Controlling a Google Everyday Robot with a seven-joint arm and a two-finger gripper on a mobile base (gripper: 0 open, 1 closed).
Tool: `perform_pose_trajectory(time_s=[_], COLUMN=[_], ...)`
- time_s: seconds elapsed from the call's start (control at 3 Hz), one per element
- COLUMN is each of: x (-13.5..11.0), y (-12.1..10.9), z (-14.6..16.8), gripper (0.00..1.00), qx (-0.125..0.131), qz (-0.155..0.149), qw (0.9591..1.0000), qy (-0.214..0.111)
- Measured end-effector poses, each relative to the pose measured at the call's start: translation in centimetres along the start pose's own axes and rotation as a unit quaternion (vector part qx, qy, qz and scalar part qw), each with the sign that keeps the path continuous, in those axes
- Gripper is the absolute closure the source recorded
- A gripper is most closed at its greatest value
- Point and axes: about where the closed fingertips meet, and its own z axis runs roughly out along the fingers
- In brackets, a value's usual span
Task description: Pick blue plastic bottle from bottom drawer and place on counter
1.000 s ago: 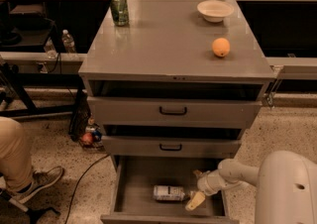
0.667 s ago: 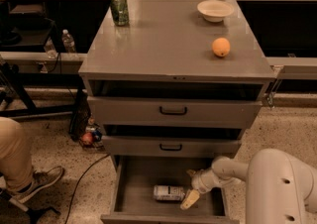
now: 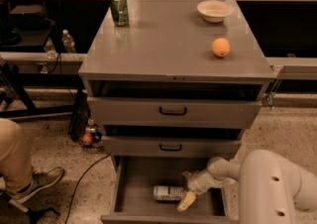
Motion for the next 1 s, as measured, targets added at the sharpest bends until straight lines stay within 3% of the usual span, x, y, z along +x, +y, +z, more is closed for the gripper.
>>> perform_pose_trajectory(time_s=[1.0], x=[-1.3], y=[-1.0], z=[6.2], gripper=[0.03], qx=[-0.012], qz=[-0.066], qw=[0.9972], qy=[-0.031])
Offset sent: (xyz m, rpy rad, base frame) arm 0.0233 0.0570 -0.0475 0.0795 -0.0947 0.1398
